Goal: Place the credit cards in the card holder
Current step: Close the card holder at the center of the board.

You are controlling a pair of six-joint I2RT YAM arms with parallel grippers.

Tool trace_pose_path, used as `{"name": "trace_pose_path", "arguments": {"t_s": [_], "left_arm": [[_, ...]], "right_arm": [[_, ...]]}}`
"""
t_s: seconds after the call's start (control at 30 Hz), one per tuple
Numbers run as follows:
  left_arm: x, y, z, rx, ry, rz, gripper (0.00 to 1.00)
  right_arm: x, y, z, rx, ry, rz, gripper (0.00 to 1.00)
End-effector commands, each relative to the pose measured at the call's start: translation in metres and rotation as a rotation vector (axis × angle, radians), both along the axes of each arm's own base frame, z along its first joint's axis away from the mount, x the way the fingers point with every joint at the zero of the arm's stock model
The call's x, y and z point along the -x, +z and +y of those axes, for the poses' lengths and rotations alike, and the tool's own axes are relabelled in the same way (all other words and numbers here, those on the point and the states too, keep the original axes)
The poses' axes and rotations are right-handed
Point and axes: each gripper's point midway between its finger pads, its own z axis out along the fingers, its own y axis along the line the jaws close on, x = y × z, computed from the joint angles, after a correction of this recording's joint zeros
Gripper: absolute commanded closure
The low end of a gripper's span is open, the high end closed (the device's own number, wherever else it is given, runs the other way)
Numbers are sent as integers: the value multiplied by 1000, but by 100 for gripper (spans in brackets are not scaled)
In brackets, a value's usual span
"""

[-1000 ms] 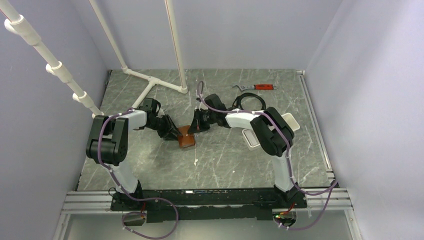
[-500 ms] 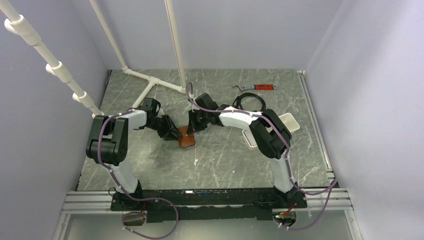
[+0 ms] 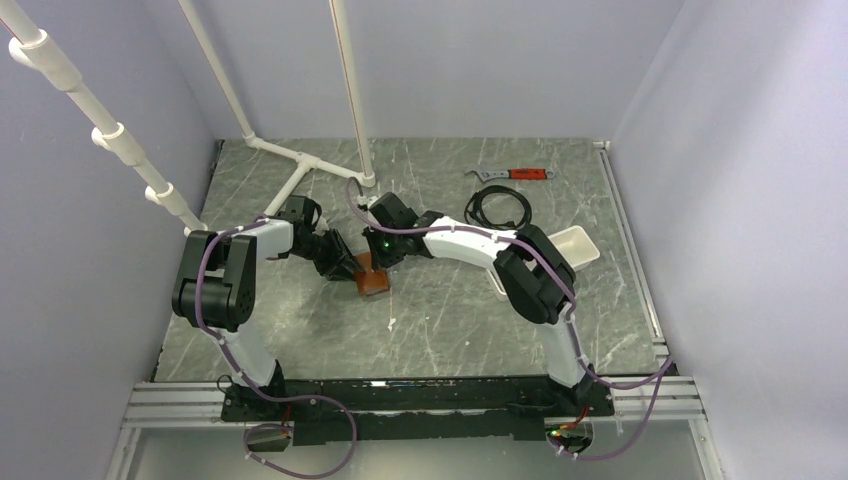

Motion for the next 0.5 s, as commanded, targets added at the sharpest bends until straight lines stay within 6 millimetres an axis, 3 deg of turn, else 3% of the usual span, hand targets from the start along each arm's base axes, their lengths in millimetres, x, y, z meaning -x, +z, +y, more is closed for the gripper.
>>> {"name": "trace_pose_path", "arguments": {"t_s": [0.0, 0.27, 0.47], "left_arm": [[2, 1, 3, -47, -3, -4, 63], [1, 2, 3, -48, -1, -10, 63], [2, 3, 4, -50, -2, -10, 63]], "right_arm": [[32, -38, 1, 116, 93, 45, 100], [62, -43, 16, -23, 142, 210, 98], [68, -46, 18, -128, 114, 319, 93]]}}
